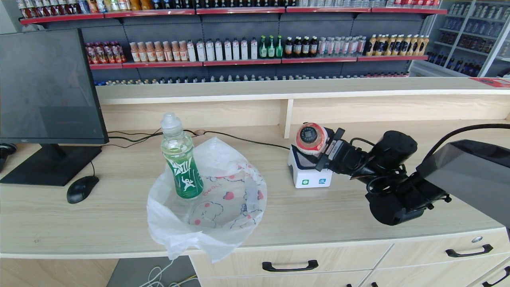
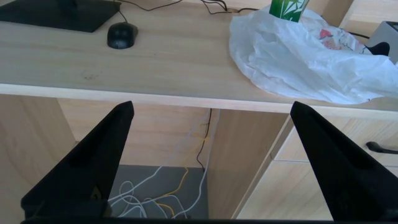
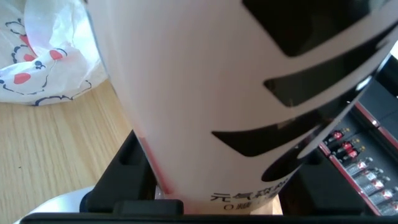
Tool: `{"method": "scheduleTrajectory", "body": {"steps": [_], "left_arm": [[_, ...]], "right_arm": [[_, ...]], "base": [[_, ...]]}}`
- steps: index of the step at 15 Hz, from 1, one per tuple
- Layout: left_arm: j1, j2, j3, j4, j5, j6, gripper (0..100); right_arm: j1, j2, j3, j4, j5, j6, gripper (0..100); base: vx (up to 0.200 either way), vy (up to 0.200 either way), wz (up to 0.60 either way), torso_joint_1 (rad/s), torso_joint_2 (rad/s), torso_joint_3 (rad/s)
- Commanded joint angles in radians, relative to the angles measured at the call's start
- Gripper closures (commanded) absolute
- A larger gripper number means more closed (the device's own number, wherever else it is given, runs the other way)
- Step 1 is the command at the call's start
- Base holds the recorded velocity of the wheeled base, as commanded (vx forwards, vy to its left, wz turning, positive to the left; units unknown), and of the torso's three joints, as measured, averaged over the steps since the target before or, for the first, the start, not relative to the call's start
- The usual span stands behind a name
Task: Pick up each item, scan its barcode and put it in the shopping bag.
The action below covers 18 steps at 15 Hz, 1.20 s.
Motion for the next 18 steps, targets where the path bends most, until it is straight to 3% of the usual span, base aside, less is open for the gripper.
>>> {"method": "scheduleTrajectory", "body": {"steps": [1, 4, 7, 11, 18], "left_arm": [[0.000, 0.001, 0.000, -0.001, 0.001, -0.001, 0], [0.000, 0.001, 0.000, -0.001, 0.000, -0.001, 0], [0.000, 0.001, 0.000, 0.001, 0.001, -0.001, 0], [0.000, 0.001, 0.000, 0.001, 0.001, -0.001, 0], [0.000, 0.001, 0.000, 0.002, 0.000, 0.001, 0]], "right_arm": [[0.001, -0.031, 0.002, -0.002, -0.001, 0.014, 100], [0.002, -0.088, 0.014, -0.002, -0.075, 0.066, 100], [0.045, -0.175, 0.091, -0.002, -0.268, 0.164, 100], [0.054, -0.227, 0.111, -0.002, -0.347, 0.216, 100], [0.058, -0.414, 0.329, -0.002, -0.607, 0.485, 100]], "base": [[0.000, 0.000, 0.00, 0.000, 0.00, 0.000], [0.000, 0.000, 0.00, 0.000, 0.00, 0.000], [0.000, 0.000, 0.00, 0.000, 0.00, 0.000], [0.000, 0.000, 0.00, 0.000, 0.00, 0.000], [0.000, 0.000, 0.00, 0.000, 0.00, 0.000]]}}
